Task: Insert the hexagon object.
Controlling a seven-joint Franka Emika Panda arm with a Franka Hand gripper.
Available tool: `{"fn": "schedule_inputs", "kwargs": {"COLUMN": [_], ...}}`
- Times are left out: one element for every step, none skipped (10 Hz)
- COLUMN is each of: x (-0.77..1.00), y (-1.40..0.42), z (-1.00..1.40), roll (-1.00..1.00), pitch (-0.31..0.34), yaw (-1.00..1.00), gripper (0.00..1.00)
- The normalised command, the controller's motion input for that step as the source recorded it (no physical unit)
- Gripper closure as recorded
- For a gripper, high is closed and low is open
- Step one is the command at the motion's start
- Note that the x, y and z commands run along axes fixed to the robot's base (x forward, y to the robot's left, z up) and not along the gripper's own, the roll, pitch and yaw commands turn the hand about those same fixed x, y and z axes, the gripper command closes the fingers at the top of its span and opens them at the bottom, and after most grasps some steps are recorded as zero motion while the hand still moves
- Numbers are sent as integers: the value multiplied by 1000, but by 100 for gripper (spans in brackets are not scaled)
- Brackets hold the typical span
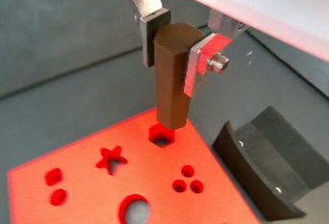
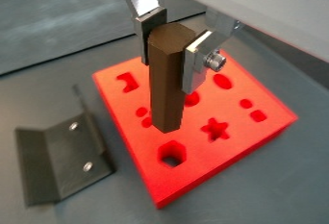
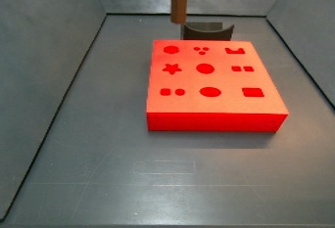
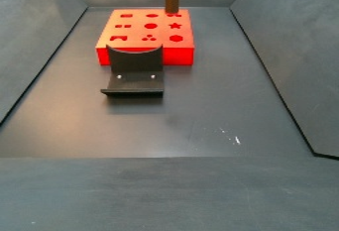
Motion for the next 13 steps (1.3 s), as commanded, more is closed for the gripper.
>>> {"fn": "schedule_inputs", "kwargs": {"x": [0,100,89,57,91,0,0,0,-109,-180,-154,-283,-51], "y": [-3,0,0,94,0,0,-57,-120,-63,-63,-51,0,-220], "z": [-671,-649,-600,-434,-403,-220,-46,0,0,-54,-137,-209,-123], "roll": [137,149,186,194,169,71,24,41,21,0,0,13,0], "pitch": [-211,0,100,267,290,84,44,11,0,-31,-54,-90,-163], "yaw": [120,-17,-191,-289,-209,-77,0,97,94,60,77,103,246], "gripper": [100,100,100,100,100,100,100,100,100,100,100,100,100]}}
